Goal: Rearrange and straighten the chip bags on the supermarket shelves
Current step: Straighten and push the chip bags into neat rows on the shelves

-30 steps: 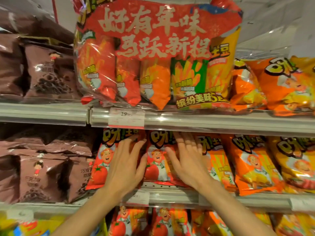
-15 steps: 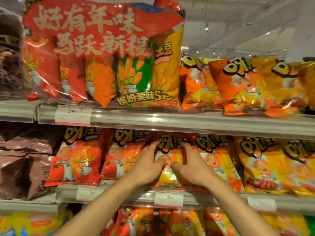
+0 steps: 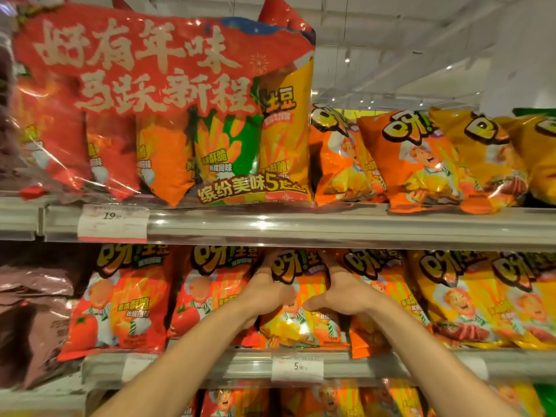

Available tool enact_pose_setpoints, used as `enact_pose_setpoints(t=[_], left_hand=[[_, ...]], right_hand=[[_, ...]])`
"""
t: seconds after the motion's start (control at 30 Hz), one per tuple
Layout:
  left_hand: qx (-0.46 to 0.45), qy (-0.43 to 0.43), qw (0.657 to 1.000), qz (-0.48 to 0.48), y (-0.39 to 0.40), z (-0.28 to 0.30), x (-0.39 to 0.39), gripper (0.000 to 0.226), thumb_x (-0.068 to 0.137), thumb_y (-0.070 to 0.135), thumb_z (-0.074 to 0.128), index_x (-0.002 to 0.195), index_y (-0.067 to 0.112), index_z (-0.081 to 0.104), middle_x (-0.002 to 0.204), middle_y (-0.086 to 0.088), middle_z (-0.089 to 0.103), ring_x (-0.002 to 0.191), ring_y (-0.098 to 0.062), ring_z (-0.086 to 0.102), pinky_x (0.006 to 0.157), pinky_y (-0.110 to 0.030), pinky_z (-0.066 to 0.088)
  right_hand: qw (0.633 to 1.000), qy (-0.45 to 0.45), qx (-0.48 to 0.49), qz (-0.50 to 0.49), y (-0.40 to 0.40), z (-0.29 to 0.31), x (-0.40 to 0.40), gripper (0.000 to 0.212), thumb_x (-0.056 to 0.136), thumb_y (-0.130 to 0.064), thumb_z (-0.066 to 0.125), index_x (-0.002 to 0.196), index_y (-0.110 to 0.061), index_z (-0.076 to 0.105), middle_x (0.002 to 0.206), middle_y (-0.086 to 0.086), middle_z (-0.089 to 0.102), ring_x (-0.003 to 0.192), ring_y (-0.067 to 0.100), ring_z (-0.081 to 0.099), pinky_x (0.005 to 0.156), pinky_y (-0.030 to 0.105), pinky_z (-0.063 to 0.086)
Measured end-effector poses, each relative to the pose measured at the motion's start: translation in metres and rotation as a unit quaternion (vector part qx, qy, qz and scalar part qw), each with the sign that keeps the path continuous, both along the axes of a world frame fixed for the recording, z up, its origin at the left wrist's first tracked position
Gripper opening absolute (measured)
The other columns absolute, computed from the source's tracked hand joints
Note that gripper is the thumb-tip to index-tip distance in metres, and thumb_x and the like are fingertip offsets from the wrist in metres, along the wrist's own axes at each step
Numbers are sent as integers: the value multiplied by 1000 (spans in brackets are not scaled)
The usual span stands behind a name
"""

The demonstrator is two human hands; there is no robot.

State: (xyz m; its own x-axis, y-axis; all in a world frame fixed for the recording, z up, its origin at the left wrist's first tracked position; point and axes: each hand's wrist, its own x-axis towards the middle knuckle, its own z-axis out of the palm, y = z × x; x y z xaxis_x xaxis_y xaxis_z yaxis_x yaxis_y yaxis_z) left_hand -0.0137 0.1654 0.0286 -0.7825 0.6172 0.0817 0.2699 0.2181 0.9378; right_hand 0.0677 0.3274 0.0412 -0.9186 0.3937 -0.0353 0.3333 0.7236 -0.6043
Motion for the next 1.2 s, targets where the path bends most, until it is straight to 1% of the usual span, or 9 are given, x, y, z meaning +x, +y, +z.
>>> enact_pose_setpoints(t=[0.13, 0.23, 0.3, 0.43, 0.63, 0.83, 0.93, 1.07, 1.2], left_hand=[[13, 4, 1000, 16, -4, -1, -5, 63, 72, 2, 78, 115, 36, 47, 112, 4, 62, 99, -9, 58, 89, -31, 53], [23, 26, 999, 11, -7, -1, -7, 78, 68, 1, 84, 124, 38, 43, 112, 3, 64, 97, -8, 61, 82, -24, 57], [25, 53, 998, -2, -9, 0, -7, 76, 69, -1, 84, 118, 39, 44, 105, 10, 61, 89, 2, 57, 65, -7, 50], [-15, 108, 994, 0, -12, 2, -4, 49, 74, 5, 83, 95, 30, 46, 98, 9, 54, 88, -5, 53, 66, -6, 45], [-83, 149, 985, 3, -16, -4, -3, 100, 69, 27, 86, 148, 22, 26, 143, -2, 35, 136, -18, 35, 106, -26, 36], [-121, 183, 976, 1, -19, -5, 3, 121, 70, 29, 84, 157, 30, 1, 160, -7, 10, 152, -24, 7, 114, -29, 23], [-150, 188, 971, 4, -16, -1, 4, 113, 71, 28, 85, 155, 24, 9, 159, -11, 13, 151, -23, 8, 112, -26, 21], [-178, 207, 962, 5, -15, 2, 8, 56, 74, 32, 84, 112, 29, 43, 134, -5, 39, 135, -22, 33, 104, -29, 37], [-139, 309, 941, 22, -31, -9, 16, 76, 90, 39, 67, 150, 22, 25, 142, -3, 42, 134, -21, 40, 106, -27, 36]], right_hand=[[999, 36, 29, 16, -3, 4, 11, 84, 70, -40, 87, 135, -17, 38, 128, -1, 50, 111, 15, 51, 90, 27, 45], [997, 57, 40, 31, -4, 6, 15, 76, 71, -36, 88, 128, -22, 39, 123, -5, 47, 111, 12, 48, 88, 23, 40], [996, 63, 54, 34, -3, 6, 16, 80, 69, -37, 88, 130, -22, 39, 125, -4, 47, 114, 14, 48, 89, 22, 40], [993, 77, 87, 34, -1, 7, 18, 109, 61, -49, 89, 147, -21, 29, 142, 0, 41, 130, 17, 41, 102, 25, 38], [989, 88, 111, 35, -5, -1, 25, 124, 64, -50, 87, 156, -22, 9, 158, 8, 22, 147, 22, 21, 115, 30, 29], [986, 99, 127, 30, -10, -5, 29, 119, 70, -49, 84, 157, -23, 6, 164, 10, 8, 151, 23, 9, 116, 30, 23], [987, 87, 135, 31, -8, -2, 25, 122, 68, -51, 85, 157, -23, 5, 159, 10, 18, 147, 25, 20, 114, 32, 29], [989, 68, 127, 31, -7, 0, 25, 120, 67, -49, 86, 155, -20, 11, 152, 11, 29, 142, 25, 29, 111, 31, 36], [988, 74, 134, 33, -6, 0, 26, 111, 71, -48, 83, 154, -20, 16, 151, 10, 32, 141, 24, 31, 109, 28, 34]])
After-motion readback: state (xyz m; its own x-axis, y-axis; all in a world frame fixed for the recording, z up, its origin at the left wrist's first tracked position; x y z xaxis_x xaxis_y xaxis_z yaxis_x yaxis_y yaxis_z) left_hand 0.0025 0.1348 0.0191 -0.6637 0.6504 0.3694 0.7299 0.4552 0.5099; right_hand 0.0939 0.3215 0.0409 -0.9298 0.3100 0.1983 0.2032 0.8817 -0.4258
